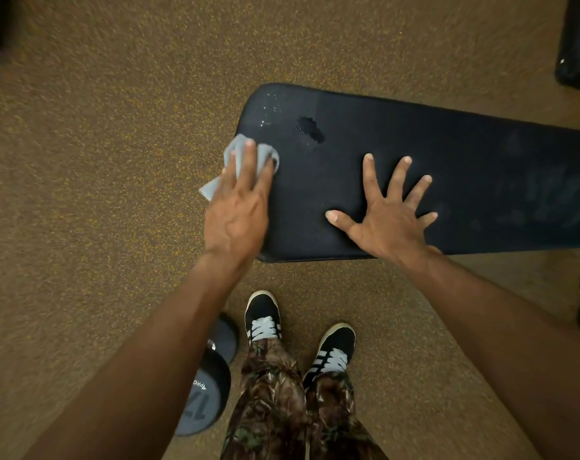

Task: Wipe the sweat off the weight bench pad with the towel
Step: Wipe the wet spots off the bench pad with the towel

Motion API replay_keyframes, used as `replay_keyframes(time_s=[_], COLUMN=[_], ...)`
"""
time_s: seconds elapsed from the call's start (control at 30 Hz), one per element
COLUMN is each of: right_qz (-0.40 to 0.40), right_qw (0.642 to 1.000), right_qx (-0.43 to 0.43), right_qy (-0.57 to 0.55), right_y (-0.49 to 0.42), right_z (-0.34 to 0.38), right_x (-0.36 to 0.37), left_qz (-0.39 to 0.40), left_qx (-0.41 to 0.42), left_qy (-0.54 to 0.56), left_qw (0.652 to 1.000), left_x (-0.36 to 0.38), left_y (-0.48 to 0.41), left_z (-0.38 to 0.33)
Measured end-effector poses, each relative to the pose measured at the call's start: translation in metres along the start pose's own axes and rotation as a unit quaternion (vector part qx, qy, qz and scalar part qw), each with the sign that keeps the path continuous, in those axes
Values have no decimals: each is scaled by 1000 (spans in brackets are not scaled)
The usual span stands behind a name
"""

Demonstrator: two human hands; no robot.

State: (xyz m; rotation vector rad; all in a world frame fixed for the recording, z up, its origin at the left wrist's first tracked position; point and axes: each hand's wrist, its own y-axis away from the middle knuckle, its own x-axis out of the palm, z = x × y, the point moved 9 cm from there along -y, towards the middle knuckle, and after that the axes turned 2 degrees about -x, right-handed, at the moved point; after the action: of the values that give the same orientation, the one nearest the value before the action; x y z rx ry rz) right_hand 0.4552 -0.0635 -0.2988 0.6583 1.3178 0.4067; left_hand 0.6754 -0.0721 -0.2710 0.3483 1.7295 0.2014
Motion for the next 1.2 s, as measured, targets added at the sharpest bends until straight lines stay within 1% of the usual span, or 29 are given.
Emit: replay_keyframes(time_s=[0.07, 0.2, 0.27, 0.37, 0.47, 0.53, 0.6, 0.7, 0.77, 0.87, 0.93, 0.97, 1.03, 1.1, 1.2], right_qz=[-2, -3, -2, -3, 0, -2, -2, 1, 1, 2, 1, 0, -1, 0, 1], right_qw=[1000, 1000, 1000, 1000, 1000, 1000, 1000, 1000, 1000, 1000, 1000, 1000, 1000, 1000, 1000], right_qx=[-3, -1, -1, -3, -2, -4, -5, -3, 0, 0, -1, -3, -6, -6, -1], right_qy=[-4, 3, 4, 4, 1, -2, -3, 0, 2, 5, 4, 3, -3, -2, 1], right_y=[-1, -2, -1, -1, 0, 0, 1, 0, 0, 0, -1, -1, -1, -1, -1], right_z=[0, 0, 0, 0, 0, 1, 0, 0, 0, 0, 0, 0, 0, 0, -1], right_x=[0, 1, 1, 0, 0, 0, 0, 1, 0, 1, 1, 1, 0, 0, 2], left_qz=[-14, -28, -22, -25, -10, -5, -19, -33, -46, -51, -69, -78, -53, -31, -13], left_qx=[-26, -35, 1, 84, 140, 158, 125, 35, 1, -35, -10, 24, 106, 151, 141], left_qy=[28, -10, -27, -37, -29, -38, -51, -12, 15, 12, 13, 9, -4, 13, -5], left_qw=[999, 999, 999, 995, 990, 987, 991, 999, 999, 998, 998, 997, 993, 988, 990], left_x=[-9, -9, -1, 14, 21, 25, 17, -1, -7, -9, -11, -8, 10, 22, 24], left_y=[-22, -52, -47, -24, -4, 6, 5, -16, -38, -66, -66, -58, -29, -3, 10], left_z=[2, -19, -41, -73, -71, -53, -31, -8, -11, -33, -62, -79, -106, -105, -68])
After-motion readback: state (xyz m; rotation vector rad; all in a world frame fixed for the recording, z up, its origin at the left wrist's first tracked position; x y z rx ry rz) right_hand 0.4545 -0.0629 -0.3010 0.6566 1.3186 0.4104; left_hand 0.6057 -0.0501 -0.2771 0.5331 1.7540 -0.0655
